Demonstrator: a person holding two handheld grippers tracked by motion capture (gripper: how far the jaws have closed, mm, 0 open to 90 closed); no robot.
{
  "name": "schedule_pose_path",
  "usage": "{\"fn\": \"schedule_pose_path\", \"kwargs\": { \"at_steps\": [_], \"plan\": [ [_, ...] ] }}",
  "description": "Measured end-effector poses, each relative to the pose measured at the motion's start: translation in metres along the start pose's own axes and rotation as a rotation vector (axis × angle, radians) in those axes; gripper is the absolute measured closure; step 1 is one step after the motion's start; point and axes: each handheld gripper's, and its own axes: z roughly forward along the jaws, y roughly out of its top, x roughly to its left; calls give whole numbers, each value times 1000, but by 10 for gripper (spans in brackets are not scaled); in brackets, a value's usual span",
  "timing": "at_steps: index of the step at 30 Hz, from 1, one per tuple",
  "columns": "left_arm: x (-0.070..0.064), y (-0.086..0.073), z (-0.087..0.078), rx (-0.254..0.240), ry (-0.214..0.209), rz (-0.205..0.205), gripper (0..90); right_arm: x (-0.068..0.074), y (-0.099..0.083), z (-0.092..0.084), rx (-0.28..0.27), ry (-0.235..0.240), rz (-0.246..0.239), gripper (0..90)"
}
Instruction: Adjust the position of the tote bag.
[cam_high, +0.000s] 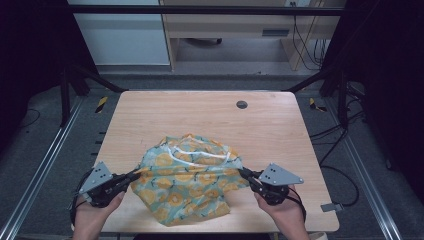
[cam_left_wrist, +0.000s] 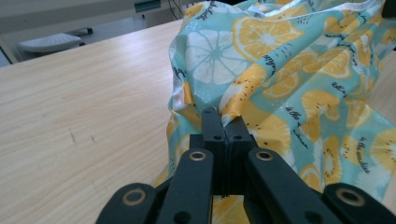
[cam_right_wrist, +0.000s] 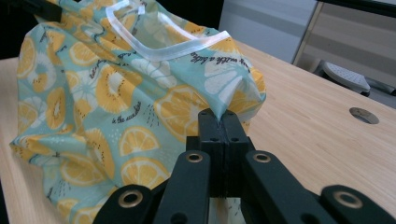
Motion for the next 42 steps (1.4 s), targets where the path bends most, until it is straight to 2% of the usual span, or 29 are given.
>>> {"fn": "schedule_pose_path", "kwargs": {
  "at_steps": [5,8,15,19,26,31,36,42],
  "plan": [
    [-3,-5,0,28,-16,17,900,2,-4,-3,9,11,-11,900],
    [-4,-5,-1,28,-30,26,900,2,-8,-4,18,22,-14,900],
    [-4,-13,0,80,-71,32,900,6,-20,-7,61,80,-15,900],
    [-5,-16,5,135,-83,40,900,5,-26,-4,99,102,-27,900],
    [-4,-23,19,218,-106,64,900,4,-31,2,156,108,-27,900],
    [-9,-26,28,282,-101,107,900,4,-34,4,181,115,-36,900],
    [-9,-28,34,310,-107,110,899,3,-37,6,206,118,-32,898],
    [-8,-29,42,343,-80,141,892,3,-40,13,246,117,-51,896]
  ]
}}
